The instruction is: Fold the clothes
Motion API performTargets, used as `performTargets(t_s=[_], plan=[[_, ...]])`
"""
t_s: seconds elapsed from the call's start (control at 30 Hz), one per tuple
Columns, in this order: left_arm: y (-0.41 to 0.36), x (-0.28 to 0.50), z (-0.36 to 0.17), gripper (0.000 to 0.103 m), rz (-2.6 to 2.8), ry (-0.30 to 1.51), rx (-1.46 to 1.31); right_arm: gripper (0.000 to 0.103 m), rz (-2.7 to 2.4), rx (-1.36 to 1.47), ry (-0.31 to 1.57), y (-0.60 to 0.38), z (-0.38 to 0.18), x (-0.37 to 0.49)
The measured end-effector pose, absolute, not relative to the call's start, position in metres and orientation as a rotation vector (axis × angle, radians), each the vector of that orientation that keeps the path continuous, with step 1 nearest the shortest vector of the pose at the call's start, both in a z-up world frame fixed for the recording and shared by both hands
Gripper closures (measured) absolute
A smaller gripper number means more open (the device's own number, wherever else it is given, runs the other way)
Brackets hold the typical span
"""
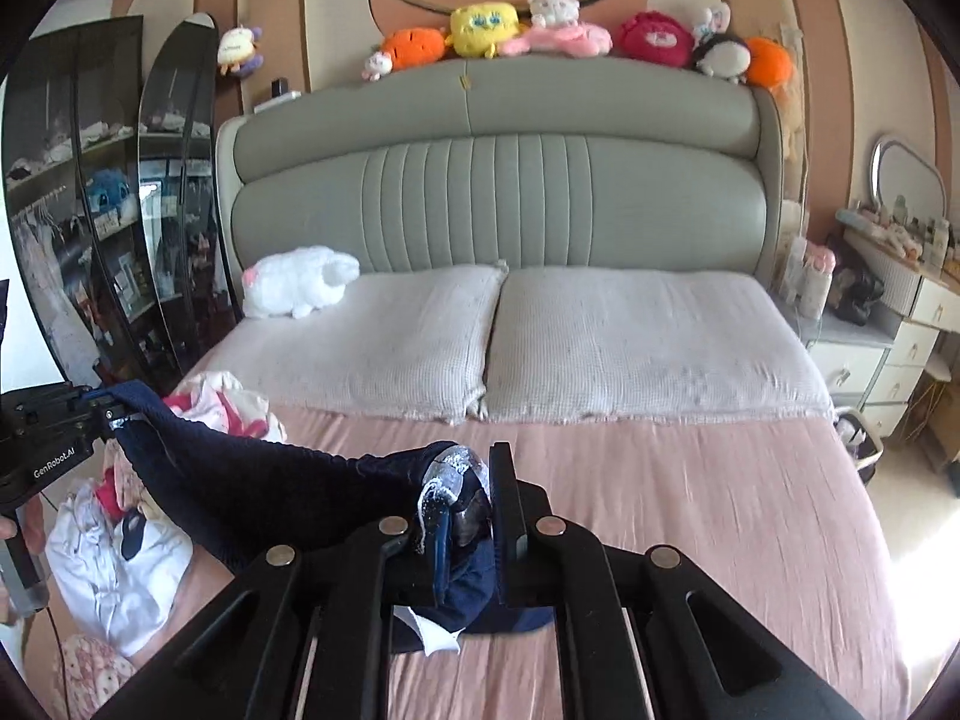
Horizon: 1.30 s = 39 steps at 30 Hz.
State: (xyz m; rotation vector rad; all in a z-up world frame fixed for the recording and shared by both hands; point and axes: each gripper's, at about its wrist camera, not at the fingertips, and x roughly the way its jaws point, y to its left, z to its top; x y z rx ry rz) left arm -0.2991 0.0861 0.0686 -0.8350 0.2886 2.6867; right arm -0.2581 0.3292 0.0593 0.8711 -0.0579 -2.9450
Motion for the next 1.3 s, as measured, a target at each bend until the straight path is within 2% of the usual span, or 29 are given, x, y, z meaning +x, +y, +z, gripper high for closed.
performTargets(t_s=[0.07,0.17,0.27,0.4,0.43,0.5,0.57,0.63,0.67,0.7,0.77,0.83,0.87,0.97,1.07,1.17,1.2,1.3], plan=[[0.086,-0.296,0.063,0.099,2.658,0.327,-0.848,0.097,-2.961,0.842,-0.047,0.327,0.063,-0.253],[0.09,-0.293,0.019,0.098,2.561,0.406,-0.966,0.097,-2.928,0.939,-0.037,0.324,0.033,-0.245],[0.095,-0.3,-0.06,0.098,2.409,0.417,-1.186,0.097,-2.84,1.188,-0.009,0.321,-0.043,-0.251],[0.108,-0.317,-0.174,0.096,2.196,0.54,-1.438,0.097,-2.58,1.651,0.117,0.316,-0.182,-0.282],[0.108,-0.321,-0.191,0.095,2.15,0.531,-1.492,0.091,-2.518,1.744,0.087,0.319,-0.209,-0.284],[0.106,-0.325,-0.212,0.091,2.086,0.481,-1.584,0.088,-2.407,1.868,-0.04,0.326,-0.238,-0.285],[0.105,-0.322,-0.214,0.086,2.079,0.485,-1.578,0.081,-2.428,1.846,-0.065,0.33,-0.233,-0.282],[0.101,-0.316,-0.206,0.079,2.086,0.499,-1.544,0.058,-2.489,1.778,-0.058,0.335,-0.215,-0.28],[0.097,-0.312,-0.198,0.078,2.081,0.474,-1.521,0.053,-2.525,1.738,-0.066,0.339,-0.205,-0.277],[0.092,-0.308,-0.189,0.076,2.071,0.427,-1.493,0.05,-2.554,1.698,-0.078,0.343,-0.196,-0.274],[0.078,-0.301,-0.171,0.068,2.047,0.36,-1.446,0.049,-2.536,1.649,-0.116,0.35,-0.181,-0.267],[0.066,-0.297,-0.157,0.054,2.041,0.325,-1.411,0.044,-2.432,1.646,-0.148,0.352,-0.173,-0.256],[0.062,-0.298,-0.153,0.053,2.043,0.314,-1.403,0.042,-2.394,1.654,-0.127,0.351,-0.17,-0.252],[0.06,-0.304,-0.152,0.053,2.095,0.306,-1.385,0.041,-2.425,1.631,-0.026,0.344,-0.157,-0.247],[0.072,-0.323,-0.166,0.054,2.219,0.395,-1.366,0.041,-2.618,1.529,-0.023,0.34,-0.156,-0.262],[0.089,-0.341,-0.193,0.054,2.221,0.456,-1.425,0.042,-2.634,1.589,0.149,0.322,-0.189,-0.296],[0.094,-0.344,-0.202,0.054,2.198,0.464,-1.455,0.048,-2.638,1.608,0.208,0.317,-0.2,-0.308],[0.085,-0.338,-0.207,0.054,2.156,0.361,-1.508,0.05,-2.535,1.787,0.424,0.306,-0.24,-0.318]])
